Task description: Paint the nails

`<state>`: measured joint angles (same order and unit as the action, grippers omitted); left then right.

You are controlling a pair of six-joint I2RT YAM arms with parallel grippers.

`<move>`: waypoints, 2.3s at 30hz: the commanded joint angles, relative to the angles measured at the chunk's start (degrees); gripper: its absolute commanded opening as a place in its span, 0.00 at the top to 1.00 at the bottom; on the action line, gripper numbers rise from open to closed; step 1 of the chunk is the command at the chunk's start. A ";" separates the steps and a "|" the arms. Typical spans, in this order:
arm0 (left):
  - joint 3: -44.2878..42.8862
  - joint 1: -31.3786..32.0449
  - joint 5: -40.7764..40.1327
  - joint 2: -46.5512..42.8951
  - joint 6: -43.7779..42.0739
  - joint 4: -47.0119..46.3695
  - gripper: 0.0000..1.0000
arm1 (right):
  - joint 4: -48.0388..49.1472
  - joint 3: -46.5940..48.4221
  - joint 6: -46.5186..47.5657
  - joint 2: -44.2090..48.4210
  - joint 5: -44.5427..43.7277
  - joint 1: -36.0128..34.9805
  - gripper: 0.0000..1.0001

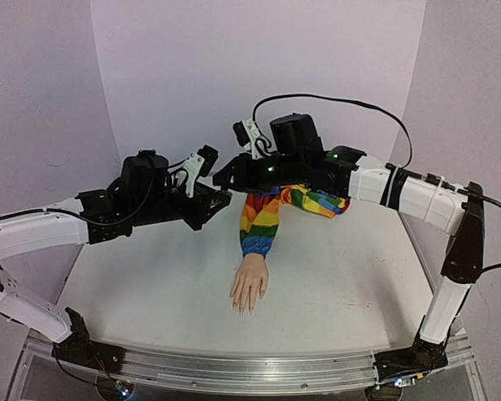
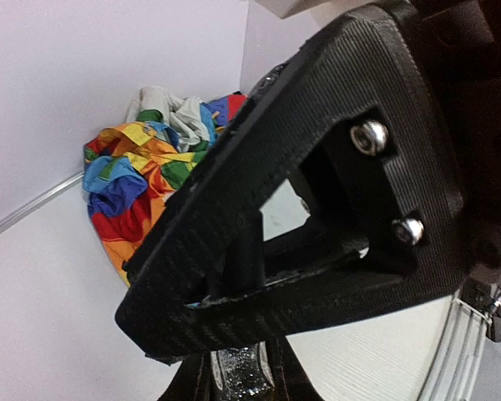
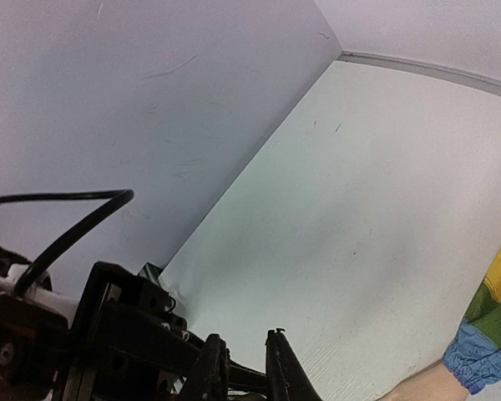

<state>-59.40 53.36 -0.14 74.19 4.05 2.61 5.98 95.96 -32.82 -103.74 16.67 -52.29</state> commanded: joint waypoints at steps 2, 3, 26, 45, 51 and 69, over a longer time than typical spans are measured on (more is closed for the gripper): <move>-2.97 -3.11 26.19 -4.62 0.14 -3.71 1.00 | 10.37 -5.55 6.73 3.57 22.75 4.28 1.00; -3.30 -4.71 35.04 -4.82 0.42 -3.79 1.00 | 12.71 -7.04 9.30 4.01 31.80 4.92 1.00; 0.96 -7.08 17.57 -5.81 -0.84 -3.17 1.00 | 10.23 -15.13 11.27 14.24 21.49 6.59 0.32; -2.39 -0.38 1.28 -2.42 -3.34 -2.96 1.00 | 1.29 0.03 0.24 3.83 -3.87 -1.53 0.50; -2.58 -0.36 2.57 -2.97 -2.74 -2.96 1.00 | 1.38 -0.52 0.03 2.69 -1.99 -1.66 0.61; -7.95 -7.35 62.95 -2.22 3.59 -3.12 1.00 | 10.11 -8.63 17.92 7.08 56.74 2.44 1.00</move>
<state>-62.67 46.44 48.58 72.71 8.34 4.62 15.05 88.97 -16.99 -99.04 60.36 -48.99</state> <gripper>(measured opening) 0.167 0.141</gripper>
